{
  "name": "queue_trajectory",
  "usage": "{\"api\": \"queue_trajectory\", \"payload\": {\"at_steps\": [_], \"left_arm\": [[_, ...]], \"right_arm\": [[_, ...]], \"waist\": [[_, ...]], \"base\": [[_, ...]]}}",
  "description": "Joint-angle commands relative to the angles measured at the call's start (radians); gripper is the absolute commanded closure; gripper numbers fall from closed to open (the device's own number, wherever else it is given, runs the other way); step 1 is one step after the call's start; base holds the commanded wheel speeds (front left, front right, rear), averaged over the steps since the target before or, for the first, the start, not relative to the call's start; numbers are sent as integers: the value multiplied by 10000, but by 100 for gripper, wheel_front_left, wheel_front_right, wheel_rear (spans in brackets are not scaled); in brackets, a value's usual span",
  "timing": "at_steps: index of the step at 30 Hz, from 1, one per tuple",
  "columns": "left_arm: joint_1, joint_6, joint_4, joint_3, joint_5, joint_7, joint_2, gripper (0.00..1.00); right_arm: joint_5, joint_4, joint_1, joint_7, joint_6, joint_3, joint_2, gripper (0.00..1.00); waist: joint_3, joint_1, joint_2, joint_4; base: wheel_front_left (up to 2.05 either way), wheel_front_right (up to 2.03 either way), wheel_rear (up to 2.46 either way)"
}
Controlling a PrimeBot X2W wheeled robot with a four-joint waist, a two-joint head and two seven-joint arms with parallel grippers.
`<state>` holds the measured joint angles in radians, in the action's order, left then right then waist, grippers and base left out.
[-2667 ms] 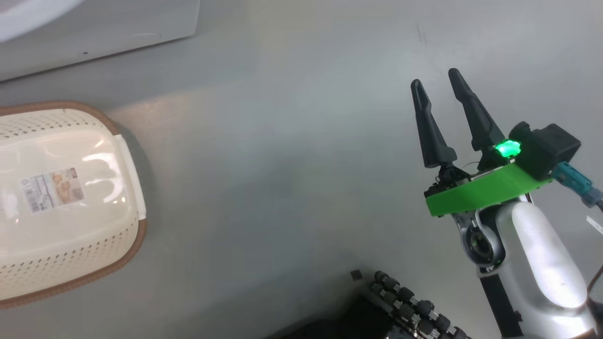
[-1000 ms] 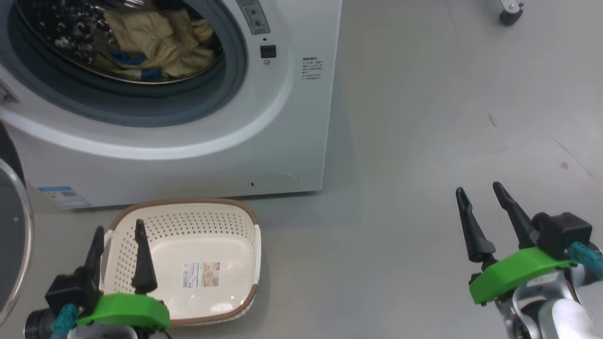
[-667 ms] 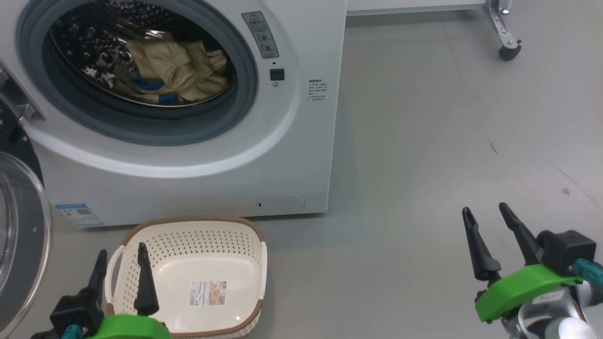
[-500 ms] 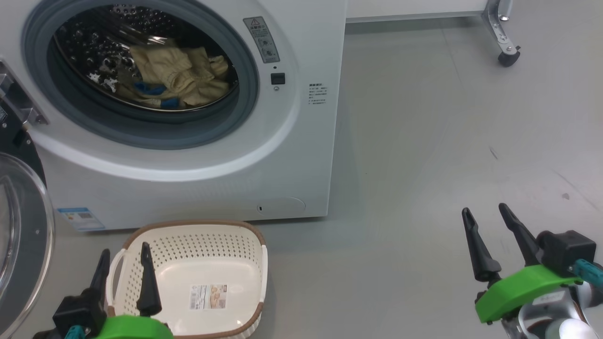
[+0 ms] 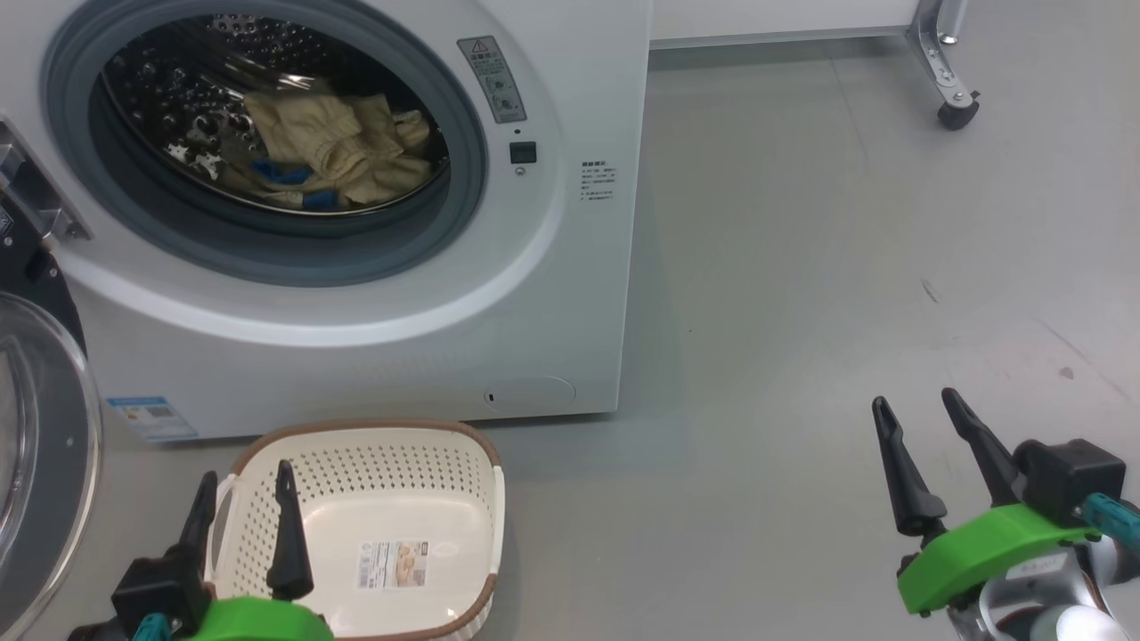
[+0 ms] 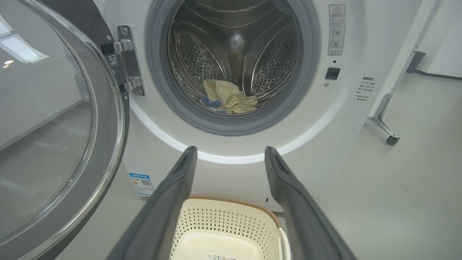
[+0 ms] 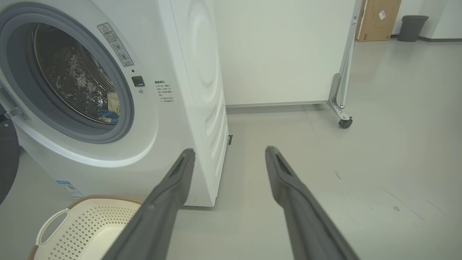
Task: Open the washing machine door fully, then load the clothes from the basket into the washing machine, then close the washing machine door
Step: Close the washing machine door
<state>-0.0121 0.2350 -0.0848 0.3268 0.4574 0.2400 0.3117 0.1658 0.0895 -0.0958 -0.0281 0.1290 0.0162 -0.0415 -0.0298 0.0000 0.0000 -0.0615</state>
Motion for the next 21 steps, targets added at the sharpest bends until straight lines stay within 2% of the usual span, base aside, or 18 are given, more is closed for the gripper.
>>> {"api": "queue_trajectory", "payload": {"at_steps": [1,15,21], "left_arm": [[-351,105,343,-379,-130,-3,278,0],[-518,315,328,-132,-370,-179,331,0],[-526,575,328,-70,-522,-305,337,0]], "right_arm": [[32,389,241,-12,17,-218,-87,0],[56,348,231,4,17,-213,-87,0],[88,346,217,8,17,-177,-87,0]], "waist": [[-3,0,0,15],[52,0,0,118],[0,0,0,137]], "base": [[0,0,0],[-1,1,0],[-69,53,16]]}}
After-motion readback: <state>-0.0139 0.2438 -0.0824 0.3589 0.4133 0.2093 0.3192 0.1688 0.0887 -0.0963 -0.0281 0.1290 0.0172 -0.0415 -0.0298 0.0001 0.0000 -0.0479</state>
